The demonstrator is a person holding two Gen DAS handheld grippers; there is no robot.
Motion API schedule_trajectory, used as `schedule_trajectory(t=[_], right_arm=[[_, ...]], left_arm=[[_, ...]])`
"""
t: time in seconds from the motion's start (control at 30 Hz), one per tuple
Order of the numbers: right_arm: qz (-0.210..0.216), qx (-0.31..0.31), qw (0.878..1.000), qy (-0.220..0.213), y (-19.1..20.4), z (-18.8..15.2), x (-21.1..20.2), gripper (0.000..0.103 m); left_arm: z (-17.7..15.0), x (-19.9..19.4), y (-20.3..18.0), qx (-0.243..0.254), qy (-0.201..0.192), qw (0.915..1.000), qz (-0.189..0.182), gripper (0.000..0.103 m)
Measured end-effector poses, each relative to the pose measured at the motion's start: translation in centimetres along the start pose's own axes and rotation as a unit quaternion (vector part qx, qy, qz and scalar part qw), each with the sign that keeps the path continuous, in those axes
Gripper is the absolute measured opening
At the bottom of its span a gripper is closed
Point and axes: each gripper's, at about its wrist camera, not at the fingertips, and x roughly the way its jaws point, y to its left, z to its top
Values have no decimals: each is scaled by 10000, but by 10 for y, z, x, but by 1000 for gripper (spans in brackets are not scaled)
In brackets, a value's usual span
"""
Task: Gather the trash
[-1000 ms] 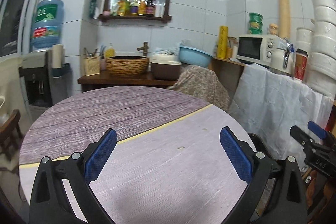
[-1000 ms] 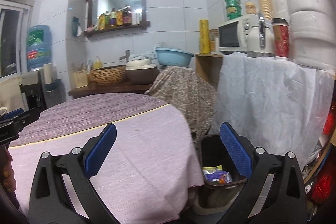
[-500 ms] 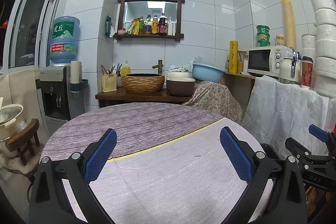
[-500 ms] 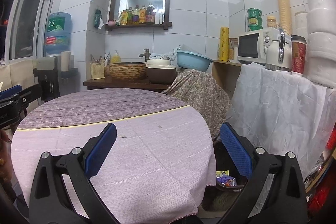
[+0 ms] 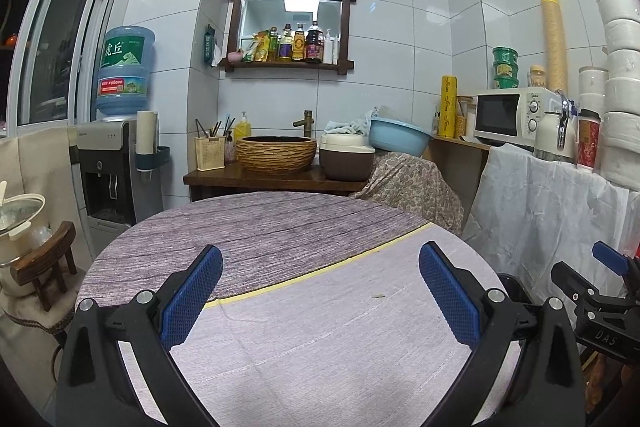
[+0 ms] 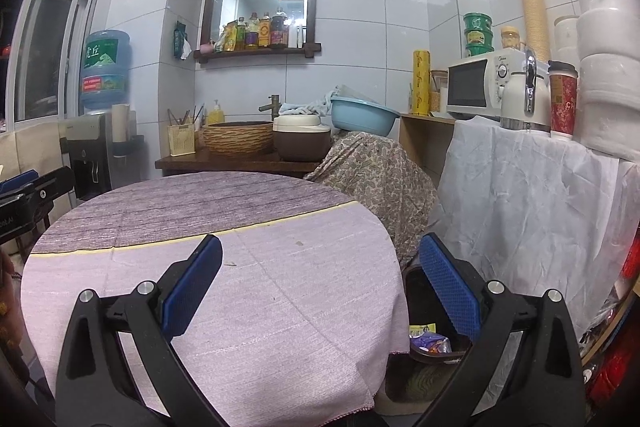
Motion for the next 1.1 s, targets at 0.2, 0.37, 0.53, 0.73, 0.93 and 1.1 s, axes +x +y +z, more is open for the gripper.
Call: schedule_trajectory(t=[0.2, 0.37, 0.53, 0.73, 0.93, 1.1], right_arm=[[-19, 36, 10000, 25, -3, 0, 2, 97], [-43, 63, 10000, 45, -5, 0, 3, 97], [-58, 76, 9999, 68, -6, 0, 4, 97], [-42, 76, 9999, 113, -6, -1, 7, 97], [-38, 96, 9999, 125, -6, -1, 8, 97], [-38, 95, 9999, 126, -6, -1, 8, 97]], left_arm=[[0, 3, 1, -73, 84, 9999, 15, 98], [0, 3, 1, -70, 95, 9999, 29, 98], [1, 3, 0, -63, 107, 9999, 21, 98], [1, 3, 0, -71, 117, 9999, 23, 98], [0, 4, 0, -136, 168, 9998, 23, 98], [0, 5, 2, -187, 195, 9996, 26, 98]])
